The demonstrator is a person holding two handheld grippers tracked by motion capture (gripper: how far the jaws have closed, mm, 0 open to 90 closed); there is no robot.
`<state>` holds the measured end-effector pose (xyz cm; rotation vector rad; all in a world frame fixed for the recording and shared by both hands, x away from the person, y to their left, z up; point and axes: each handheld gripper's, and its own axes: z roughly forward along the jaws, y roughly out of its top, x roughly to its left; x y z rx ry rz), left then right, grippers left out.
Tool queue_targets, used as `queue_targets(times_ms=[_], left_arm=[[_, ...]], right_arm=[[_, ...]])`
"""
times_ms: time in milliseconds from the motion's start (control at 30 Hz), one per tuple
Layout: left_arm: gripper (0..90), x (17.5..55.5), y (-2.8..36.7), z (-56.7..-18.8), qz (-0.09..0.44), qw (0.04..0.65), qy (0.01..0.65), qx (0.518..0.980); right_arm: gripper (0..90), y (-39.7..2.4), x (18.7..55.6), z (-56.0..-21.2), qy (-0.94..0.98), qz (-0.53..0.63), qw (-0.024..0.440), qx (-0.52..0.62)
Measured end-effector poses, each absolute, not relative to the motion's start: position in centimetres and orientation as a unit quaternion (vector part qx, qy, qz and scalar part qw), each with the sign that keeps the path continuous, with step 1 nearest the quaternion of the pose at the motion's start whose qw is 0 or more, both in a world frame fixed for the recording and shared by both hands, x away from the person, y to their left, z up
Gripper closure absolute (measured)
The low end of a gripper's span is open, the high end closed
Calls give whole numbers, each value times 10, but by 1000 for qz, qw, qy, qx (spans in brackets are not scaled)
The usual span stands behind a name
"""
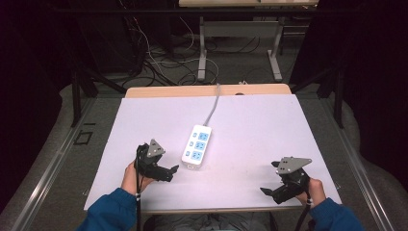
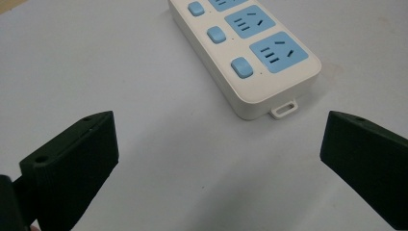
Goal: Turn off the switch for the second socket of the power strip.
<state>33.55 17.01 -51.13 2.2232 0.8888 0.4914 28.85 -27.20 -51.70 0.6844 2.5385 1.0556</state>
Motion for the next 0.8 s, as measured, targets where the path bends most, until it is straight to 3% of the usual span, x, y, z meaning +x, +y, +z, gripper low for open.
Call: queue_targets(times_ms=[800], left_arm=[[0,305,189,-515,195,339,334,858]], right_arm=[[27,-272,288,-517,881,367,164,248]])
